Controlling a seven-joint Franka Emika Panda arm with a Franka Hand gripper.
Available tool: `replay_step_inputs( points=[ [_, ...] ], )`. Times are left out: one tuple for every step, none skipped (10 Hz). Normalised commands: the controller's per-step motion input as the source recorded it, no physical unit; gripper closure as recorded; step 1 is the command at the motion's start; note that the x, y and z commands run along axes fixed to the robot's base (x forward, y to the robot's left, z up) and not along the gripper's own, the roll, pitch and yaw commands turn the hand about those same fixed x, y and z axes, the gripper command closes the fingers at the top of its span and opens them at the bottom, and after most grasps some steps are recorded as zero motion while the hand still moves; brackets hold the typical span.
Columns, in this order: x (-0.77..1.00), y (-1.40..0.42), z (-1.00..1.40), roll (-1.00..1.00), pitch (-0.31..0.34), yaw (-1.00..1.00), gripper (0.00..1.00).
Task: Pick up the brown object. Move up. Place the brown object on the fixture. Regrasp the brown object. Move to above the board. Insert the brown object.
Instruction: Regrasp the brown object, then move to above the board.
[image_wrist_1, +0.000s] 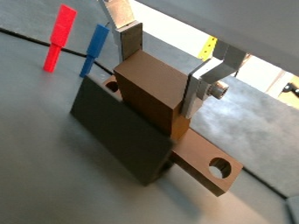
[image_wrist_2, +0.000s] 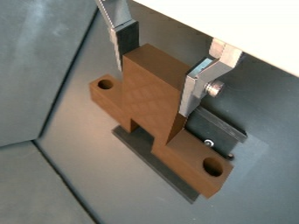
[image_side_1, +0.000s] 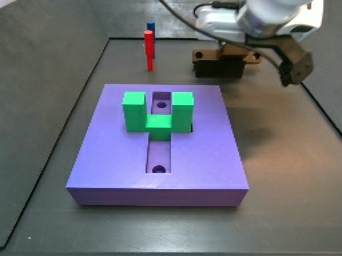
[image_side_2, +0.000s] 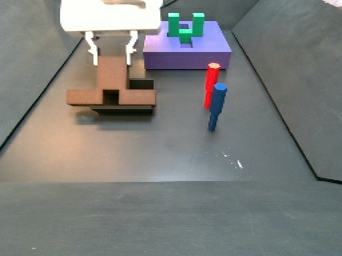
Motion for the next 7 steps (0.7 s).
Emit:
replay_step_inputs(
  points=[
    [0.00, 0.00, 0.00, 0.00, 0.000, 0.00, 1.00],
    [0.00, 0.00, 1.40, 0.00, 0.000, 0.00, 1.00],
    [-0.01, -0.04, 1.40, 0.00, -0.001, -0.10, 1.00],
    [-0.04, -0.05, 1.40, -0.04, 0.003, -0.11, 1.00],
    [-0.04, -0.02, 1.40, -0.02, 0.023, -0.07, 1.00],
    [-0.03, -0.03, 1.40, -0.02, 0.080, -0.05, 1.00],
    [-0.02, -0.04, 1.40, 0.00, 0.095, -0.03, 1.00]
  ],
)
